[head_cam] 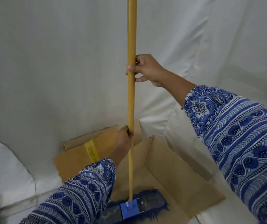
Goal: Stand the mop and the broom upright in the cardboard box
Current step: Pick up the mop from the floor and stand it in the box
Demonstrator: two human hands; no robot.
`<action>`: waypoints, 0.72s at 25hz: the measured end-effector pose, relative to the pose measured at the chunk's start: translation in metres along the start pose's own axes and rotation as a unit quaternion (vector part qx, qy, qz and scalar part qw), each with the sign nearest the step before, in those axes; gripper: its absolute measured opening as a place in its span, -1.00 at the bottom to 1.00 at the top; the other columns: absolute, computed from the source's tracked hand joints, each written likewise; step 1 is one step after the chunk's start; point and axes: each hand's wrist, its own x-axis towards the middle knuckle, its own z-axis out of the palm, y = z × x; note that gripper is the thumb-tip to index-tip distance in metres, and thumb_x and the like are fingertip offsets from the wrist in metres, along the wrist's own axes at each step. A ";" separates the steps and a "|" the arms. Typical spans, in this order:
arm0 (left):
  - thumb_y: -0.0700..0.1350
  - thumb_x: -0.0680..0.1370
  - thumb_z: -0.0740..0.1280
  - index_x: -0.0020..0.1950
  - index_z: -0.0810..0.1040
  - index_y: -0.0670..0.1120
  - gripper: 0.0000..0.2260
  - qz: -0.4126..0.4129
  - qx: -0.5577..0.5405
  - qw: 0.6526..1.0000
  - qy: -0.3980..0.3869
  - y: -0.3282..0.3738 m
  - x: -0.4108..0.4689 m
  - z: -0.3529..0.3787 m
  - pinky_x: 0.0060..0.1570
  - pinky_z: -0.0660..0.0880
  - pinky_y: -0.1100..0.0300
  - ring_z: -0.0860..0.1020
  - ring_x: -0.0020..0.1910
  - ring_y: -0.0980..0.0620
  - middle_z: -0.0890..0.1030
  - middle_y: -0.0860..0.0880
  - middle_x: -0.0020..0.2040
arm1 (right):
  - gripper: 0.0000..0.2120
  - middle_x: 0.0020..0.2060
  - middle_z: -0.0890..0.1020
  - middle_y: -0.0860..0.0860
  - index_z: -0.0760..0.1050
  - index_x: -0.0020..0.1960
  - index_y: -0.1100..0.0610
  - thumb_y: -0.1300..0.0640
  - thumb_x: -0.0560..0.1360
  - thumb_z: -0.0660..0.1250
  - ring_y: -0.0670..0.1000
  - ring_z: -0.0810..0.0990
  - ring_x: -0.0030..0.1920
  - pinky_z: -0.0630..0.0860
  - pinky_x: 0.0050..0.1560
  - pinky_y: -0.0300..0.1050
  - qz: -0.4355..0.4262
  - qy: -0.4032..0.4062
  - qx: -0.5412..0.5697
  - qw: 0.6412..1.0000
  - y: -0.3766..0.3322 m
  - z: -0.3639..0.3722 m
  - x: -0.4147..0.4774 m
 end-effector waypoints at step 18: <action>-0.26 0.52 0.26 -0.10 0.43 -0.14 -0.96 -0.124 0.029 0.988 0.089 -0.018 0.131 0.108 -0.29 0.40 0.18 0.47 -0.20 -0.05 0.49 -0.09 -0.20 | -0.89 -0.09 0.59 0.16 0.40 0.02 0.20 0.26 0.50 0.28 0.00 0.60 -0.10 0.57 -0.15 -0.15 -0.003 -0.168 0.050 0.985 0.148 -0.065 0.146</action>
